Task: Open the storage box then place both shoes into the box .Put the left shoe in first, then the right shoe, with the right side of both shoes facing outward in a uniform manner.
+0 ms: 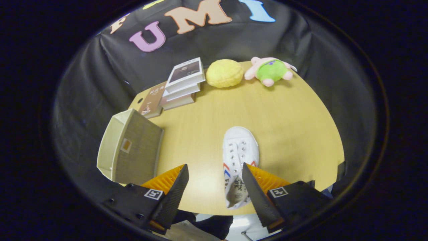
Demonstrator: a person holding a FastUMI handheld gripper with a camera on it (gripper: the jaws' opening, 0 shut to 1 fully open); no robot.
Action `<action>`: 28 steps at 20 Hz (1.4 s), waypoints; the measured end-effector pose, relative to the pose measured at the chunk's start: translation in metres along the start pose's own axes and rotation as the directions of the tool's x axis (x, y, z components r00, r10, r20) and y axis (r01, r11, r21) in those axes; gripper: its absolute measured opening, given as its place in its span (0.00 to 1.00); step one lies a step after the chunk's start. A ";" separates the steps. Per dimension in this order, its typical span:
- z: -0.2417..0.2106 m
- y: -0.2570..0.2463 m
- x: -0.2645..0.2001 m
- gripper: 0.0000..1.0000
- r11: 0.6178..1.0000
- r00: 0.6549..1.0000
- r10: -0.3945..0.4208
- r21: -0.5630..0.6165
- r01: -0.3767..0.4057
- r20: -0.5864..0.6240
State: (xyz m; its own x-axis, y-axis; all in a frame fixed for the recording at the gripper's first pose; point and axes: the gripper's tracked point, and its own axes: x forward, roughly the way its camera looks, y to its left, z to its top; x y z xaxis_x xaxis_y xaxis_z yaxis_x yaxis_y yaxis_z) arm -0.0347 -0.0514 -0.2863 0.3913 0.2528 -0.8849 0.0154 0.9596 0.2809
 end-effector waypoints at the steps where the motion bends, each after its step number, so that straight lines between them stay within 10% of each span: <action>1: -0.004 -0.009 0.004 0.99 1.000 1.000 -0.012 0.002 0.012 -0.014; 19: -0.047 -0.078 0.066 0.80 0.983 0.967 -0.111 -0.167 0.074 -0.228; 28: -0.051 -0.074 0.074 0.28 0.972 0.964 -0.146 -0.214 0.098 -0.223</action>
State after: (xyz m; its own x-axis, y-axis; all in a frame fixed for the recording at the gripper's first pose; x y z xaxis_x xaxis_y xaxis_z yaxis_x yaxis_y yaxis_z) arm -0.0537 -0.0969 -0.3915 0.1696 0.1306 -0.9768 -0.1434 0.9839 0.1067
